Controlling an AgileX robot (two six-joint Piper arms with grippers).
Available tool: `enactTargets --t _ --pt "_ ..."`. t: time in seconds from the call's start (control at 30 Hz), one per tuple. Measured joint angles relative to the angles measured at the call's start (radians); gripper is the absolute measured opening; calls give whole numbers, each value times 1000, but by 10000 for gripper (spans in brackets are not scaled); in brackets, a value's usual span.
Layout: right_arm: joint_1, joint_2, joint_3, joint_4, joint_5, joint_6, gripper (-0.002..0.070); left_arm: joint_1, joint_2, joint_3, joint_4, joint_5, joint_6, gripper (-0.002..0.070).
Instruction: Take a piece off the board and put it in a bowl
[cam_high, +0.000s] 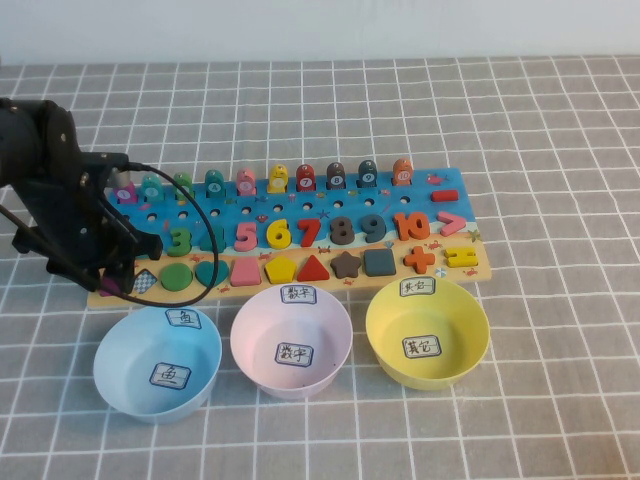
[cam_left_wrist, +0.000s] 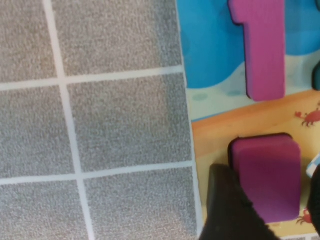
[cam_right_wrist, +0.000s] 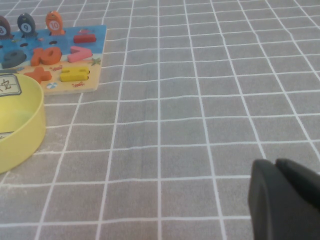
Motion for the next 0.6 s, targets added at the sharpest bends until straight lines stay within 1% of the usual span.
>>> enactTargets --t 0.23,0.53,0.6 --pt "0 0 0 0 0 0 -17 0 0 0 0 -2 0 295" --pt "0 0 0 0 0 0 -17 0 0 0 5 -5 -6 213" --pt "0 0 0 0 0 0 -17 0 0 0 4 -5 -8 204"
